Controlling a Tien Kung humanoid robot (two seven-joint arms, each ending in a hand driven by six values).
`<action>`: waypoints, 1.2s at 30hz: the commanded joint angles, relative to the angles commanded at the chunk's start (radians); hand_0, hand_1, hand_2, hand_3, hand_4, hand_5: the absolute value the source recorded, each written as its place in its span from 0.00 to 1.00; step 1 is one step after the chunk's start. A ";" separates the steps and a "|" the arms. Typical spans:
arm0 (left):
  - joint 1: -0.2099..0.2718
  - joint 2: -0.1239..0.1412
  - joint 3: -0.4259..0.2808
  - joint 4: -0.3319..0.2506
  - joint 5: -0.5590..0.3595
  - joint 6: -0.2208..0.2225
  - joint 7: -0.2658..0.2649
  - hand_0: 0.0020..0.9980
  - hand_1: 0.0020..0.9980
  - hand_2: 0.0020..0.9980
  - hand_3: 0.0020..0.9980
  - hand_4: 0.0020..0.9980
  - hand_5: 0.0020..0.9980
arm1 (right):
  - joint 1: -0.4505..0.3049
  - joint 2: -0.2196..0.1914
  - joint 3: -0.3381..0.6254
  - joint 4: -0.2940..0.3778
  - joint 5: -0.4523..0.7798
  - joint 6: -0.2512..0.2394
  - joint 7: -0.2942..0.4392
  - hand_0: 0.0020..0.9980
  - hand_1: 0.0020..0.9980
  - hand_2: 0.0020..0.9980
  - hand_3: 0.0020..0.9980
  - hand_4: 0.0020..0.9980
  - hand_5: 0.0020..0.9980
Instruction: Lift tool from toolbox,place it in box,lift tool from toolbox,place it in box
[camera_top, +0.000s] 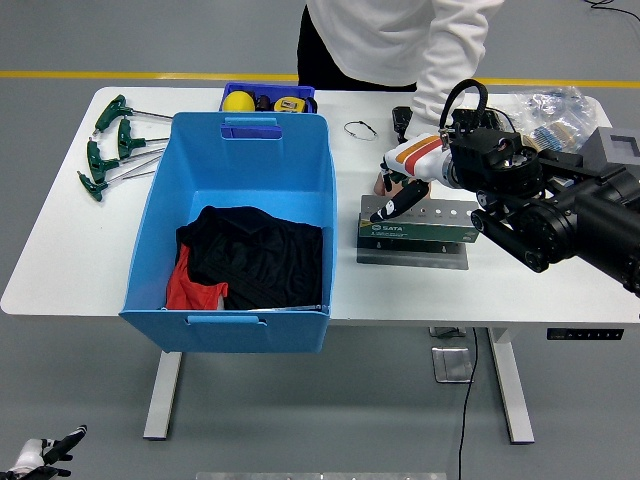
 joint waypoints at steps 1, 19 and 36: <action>0.000 0.000 0.000 0.000 0.001 0.000 0.000 0.58 0.50 0.66 0.69 0.75 0.69 | -0.001 0.003 0.000 -0.002 -0.003 -0.003 0.001 0.72 0.55 0.56 0.48 1.00 0.87; -0.013 0.003 0.014 0.000 -0.016 0.011 -0.006 0.56 0.50 0.66 0.69 0.75 0.69 | 0.009 0.004 0.012 0.000 -0.084 0.003 -0.004 0.70 0.44 0.46 0.45 1.00 0.90; -0.013 0.005 0.020 0.000 -0.027 0.013 -0.008 0.55 0.49 0.66 0.69 0.75 0.69 | 0.014 -0.012 0.023 0.008 -0.127 0.042 -0.014 0.43 0.30 0.36 0.42 1.00 0.91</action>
